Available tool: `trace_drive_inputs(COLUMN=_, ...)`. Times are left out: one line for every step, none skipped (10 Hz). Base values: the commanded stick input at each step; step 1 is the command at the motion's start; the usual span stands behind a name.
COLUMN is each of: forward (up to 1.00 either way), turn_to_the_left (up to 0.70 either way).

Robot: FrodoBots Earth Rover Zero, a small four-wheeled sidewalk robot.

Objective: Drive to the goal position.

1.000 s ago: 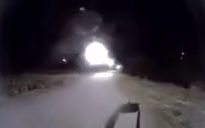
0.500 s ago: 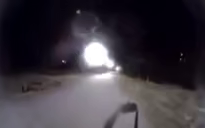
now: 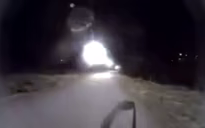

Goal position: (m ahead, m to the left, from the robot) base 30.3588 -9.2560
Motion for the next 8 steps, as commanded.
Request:
trace_drive_inputs(forward=1.0, turn_to_the_left=0.0)
trace_drive_inputs(forward=1.0, turn_to_the_left=0.0)
trace_drive_inputs(forward=1.0, turn_to_the_left=0.0)
trace_drive_inputs(forward=1.0, turn_to_the_left=0.0)
trace_drive_inputs(forward=1.0, turn_to_the_left=0.0)
trace_drive_inputs(forward=1.0, turn_to_the_left=0.0)
trace_drive_inputs(forward=1.0, turn_to_the_left=0.0)
trace_drive_inputs(forward=1.0, turn_to_the_left=0.0)
